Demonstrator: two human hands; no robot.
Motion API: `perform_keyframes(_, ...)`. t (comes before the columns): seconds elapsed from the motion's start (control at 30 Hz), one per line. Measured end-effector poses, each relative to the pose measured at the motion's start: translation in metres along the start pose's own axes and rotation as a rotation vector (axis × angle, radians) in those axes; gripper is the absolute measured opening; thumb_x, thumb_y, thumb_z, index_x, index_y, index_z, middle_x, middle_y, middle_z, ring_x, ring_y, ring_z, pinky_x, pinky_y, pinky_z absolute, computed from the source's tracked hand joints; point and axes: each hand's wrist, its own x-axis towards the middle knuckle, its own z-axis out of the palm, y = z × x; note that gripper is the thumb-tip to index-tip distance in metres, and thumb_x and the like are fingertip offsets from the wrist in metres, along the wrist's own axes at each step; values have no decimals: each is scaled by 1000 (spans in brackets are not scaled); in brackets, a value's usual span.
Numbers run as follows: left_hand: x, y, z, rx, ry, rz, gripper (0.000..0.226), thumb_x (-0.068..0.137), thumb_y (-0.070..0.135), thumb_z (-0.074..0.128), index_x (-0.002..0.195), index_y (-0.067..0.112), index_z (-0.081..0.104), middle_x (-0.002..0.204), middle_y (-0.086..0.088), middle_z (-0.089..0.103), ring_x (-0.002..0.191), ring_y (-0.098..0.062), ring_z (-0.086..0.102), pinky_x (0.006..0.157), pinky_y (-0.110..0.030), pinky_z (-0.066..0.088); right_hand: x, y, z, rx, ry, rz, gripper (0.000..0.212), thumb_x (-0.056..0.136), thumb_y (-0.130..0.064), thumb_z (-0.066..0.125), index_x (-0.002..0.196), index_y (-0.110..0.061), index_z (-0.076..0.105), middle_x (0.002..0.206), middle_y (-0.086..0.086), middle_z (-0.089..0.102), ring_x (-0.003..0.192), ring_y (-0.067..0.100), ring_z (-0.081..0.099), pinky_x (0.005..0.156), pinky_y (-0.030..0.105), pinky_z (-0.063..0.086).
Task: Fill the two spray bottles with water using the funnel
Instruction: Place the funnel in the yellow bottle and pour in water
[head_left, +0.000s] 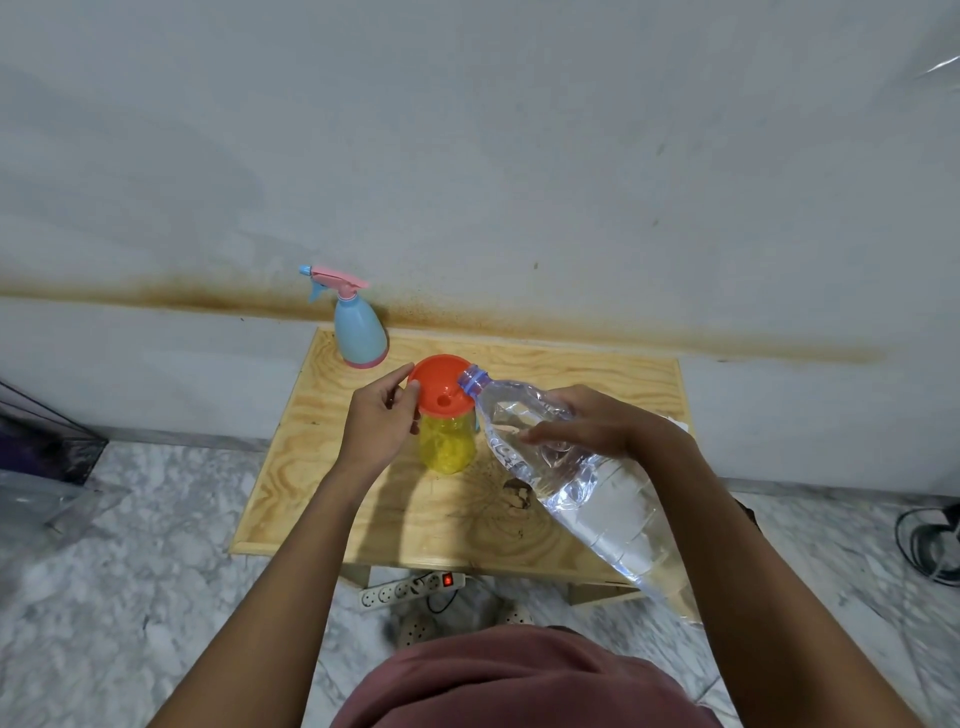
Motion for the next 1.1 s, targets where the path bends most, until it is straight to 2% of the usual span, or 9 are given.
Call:
perform_keyframes(0.17,2,0,0,3,-3,-5,38,101,14,54,139,8,56,65,-9,54,45,0,56,52,-11,48,-2,0,0,12,-2,-2,19,86,-35,72,82,-19,63,66,-7,68,58,3,62,54,14,45)
perform_keyframes(0.43,0,1,-1,10,1,1,38,101,13,54,139,8,55,68,-14,55,45,0,56,51,-9,47,-6,-3,1,-19,30,-8,22,85,-39,73,94,-20,67,76,-5,72,65,5,67,59,20,49)
perform_keyframes(0.67,-1,2,-2,14,-4,17,38,101,12,54,139,9,55,69,-15,54,45,0,55,52,-10,48,-10,-7,4,-97,73,-57,13,85,-42,72,82,-38,61,68,-14,69,61,-2,65,63,22,48)
perform_keyframes(0.8,-1,2,-3,15,-5,13,38,101,12,54,139,9,55,69,-14,54,46,0,55,52,-8,46,-7,-7,5,-105,55,-53,14,85,-42,72,82,-35,61,66,-19,69,61,-2,65,62,21,47)
perform_keyframes(0.93,-2,2,-2,13,-4,16,37,102,13,53,138,9,56,69,-16,55,46,1,54,53,-7,45,-4,-3,5,-104,49,-37,17,83,-45,73,84,-32,63,69,-13,70,63,2,67,63,25,50)
perform_keyframes(1.1,-1,2,-3,7,-6,14,36,102,13,52,138,10,56,69,-17,54,46,0,54,53,-7,45,-5,-8,5,-108,32,-21,13,85,-43,72,81,-36,62,69,-13,68,60,-2,64,60,19,45)
